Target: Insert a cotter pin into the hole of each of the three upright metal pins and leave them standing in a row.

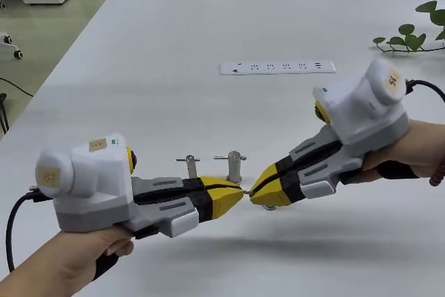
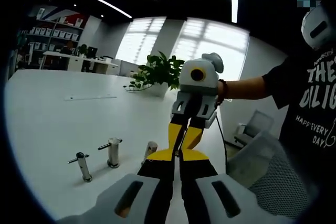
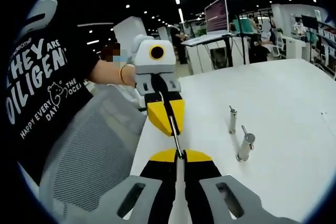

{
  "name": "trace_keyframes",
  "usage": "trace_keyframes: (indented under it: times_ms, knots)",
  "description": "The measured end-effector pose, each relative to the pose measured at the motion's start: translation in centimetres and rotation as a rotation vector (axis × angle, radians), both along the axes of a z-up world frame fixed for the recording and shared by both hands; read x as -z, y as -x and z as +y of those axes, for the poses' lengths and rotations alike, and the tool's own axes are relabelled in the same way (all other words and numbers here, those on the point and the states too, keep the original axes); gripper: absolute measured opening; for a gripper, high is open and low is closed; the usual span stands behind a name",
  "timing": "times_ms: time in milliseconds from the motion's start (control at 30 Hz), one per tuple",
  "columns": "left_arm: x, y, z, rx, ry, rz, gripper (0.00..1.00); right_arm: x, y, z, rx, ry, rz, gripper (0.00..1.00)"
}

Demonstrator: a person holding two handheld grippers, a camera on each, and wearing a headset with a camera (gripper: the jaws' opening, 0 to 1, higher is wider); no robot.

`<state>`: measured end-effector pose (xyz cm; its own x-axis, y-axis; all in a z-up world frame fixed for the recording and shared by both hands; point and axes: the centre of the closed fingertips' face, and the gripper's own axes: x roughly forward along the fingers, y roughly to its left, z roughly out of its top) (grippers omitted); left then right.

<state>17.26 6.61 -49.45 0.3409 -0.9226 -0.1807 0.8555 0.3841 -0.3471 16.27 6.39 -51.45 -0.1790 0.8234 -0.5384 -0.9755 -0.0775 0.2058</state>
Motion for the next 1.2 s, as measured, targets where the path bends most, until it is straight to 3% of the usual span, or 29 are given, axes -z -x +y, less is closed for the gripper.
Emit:
trace_keyframes:
  times_ms: [167, 533, 733, 900, 933, 1000, 1200]
  knots:
    - [0.5, -0.2, -0.1, -0.012, -0.040, -0.023, 0.03, 0.4, 0.1, -0.1, -0.041, 0.041, -0.065, 0.00]
    - [1.2, -1.2, 0.9, -0.068, -0.088, -0.041, 0.19, 0.8, -0.8, -1.1, -0.021, 0.087, -0.098, 0.00]
    - [1.2, -1.7, 0.7, -0.112, -0.111, -0.079, 0.25, 1.2, -1.5, -2.5, 0.009, 0.131, -0.120, 0.00]
    - [2.0, -2.1, 0.4, -0.133, -0.170, -0.107, 0.27, 1.5, -1.8, -3.5, 0.030, 0.157, -0.134, 0.00]
    - [2.5, -2.2, 0.5, -0.137, -0.204, -0.118, 0.27, 1.5, -1.9, -3.6, 0.032, 0.164, -0.140, 0.00]
    - [3.0, -2.1, 0.3, -0.139, -0.231, -0.126, 0.27, 1.7, -2.1, -4.0, 0.037, 0.178, -0.146, 0.00]
    - [4.4, -2.0, -0.2, -0.161, -0.288, -0.125, 0.26, 2.4, -2.3, -5.2, 0.044, 0.217, -0.158, 0.00]
